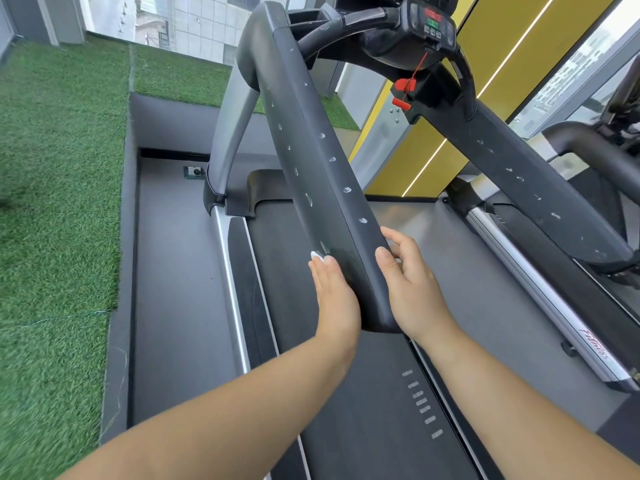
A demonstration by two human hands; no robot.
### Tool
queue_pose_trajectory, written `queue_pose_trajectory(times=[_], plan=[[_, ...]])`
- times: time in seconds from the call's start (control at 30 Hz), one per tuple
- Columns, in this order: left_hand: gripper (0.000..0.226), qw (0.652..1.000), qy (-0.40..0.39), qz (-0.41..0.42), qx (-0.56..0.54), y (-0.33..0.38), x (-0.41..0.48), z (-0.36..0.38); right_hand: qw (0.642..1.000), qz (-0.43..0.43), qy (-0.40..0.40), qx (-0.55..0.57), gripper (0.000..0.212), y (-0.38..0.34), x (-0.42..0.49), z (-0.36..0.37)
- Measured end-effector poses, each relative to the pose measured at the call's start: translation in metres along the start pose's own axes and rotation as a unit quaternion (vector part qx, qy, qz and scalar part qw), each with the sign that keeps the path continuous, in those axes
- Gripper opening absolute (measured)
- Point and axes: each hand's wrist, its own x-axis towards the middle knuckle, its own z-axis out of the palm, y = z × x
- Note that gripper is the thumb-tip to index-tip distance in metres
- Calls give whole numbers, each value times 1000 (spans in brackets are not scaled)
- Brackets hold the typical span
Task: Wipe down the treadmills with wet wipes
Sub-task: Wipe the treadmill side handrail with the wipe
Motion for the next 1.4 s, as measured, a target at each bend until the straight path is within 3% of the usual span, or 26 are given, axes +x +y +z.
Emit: queue_pose_trajectory(times=[0.13, 0.3, 0.43, 0.5, 0.63, 0.83, 1.0, 1.17, 1.4], plan=[[56, 999, -30, 37, 11, -10, -21, 3, 1000, 5, 5, 2, 38, 2, 1, 1], [91, 999, -3, 34, 13, 4, 6, -3, 1000, 9, 1, 4, 39, 2, 1, 0], [58, 995, -26, 89, 30, -2, -15, 2, 1000, 10, 3, 8, 39, 2, 2, 0], [53, 992, -32, 117, 37, -5, -20, 1, 1000, 12, 3, 10, 38, 2, 2, 0], [52, 995, -4, 95, 38, 7, 6, 1, 1000, 12, 6, 3, 38, 2, 2, 0], [63, 972, -56, 200, 106, -15, -28, 0, 1000, 14, 7, 5, 37, 2, 2, 1], [53, 966, -5, 223, 133, 4, 6, 5, 1000, 14, 13, 5, 36, 3, 2, 1], [58, 941, -45, 282, 181, -18, -22, 5, 1000, 19, 15, 6, 35, 4, 2, 1], [67, 940, -29, 273, 202, -2, -5, 6, 999, 29, 12, -5, 37, 3, 1, 1]])
